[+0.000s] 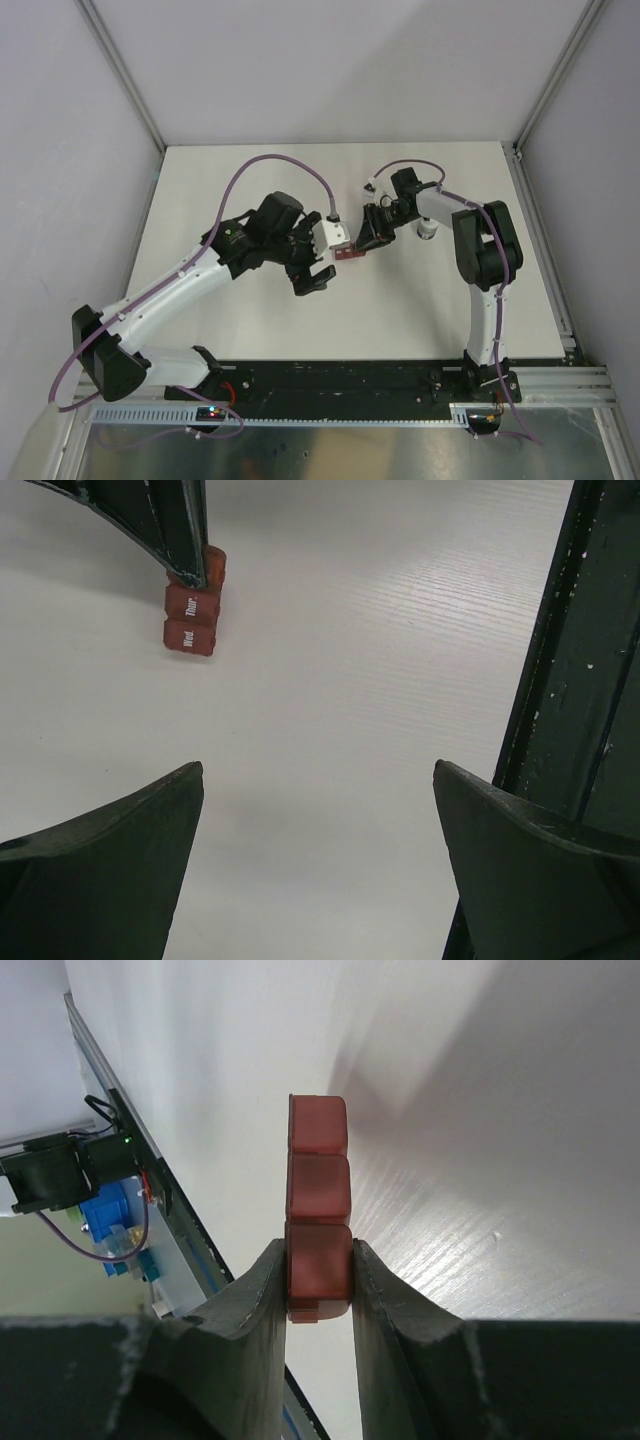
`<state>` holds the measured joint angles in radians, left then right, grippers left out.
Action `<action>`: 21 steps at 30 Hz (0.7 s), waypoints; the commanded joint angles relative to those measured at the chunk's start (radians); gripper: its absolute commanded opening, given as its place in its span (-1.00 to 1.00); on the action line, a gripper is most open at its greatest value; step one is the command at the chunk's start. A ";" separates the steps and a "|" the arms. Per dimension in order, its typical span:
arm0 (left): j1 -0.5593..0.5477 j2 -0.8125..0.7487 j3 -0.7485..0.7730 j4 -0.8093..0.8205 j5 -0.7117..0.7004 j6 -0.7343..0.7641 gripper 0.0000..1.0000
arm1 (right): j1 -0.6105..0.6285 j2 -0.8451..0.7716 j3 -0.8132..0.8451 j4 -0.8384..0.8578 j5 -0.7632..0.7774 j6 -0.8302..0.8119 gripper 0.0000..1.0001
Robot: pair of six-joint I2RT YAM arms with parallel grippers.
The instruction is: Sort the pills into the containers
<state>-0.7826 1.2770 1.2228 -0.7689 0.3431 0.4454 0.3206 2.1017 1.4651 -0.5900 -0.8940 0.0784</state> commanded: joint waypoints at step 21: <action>-0.019 -0.022 -0.008 0.019 -0.011 0.008 0.99 | -0.015 0.049 0.012 -0.013 0.053 -0.020 -0.51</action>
<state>-0.7929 1.2770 1.2228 -0.7689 0.3424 0.4458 0.3126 2.1193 1.4651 -0.5919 -0.8768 0.0757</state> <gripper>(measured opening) 0.996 0.306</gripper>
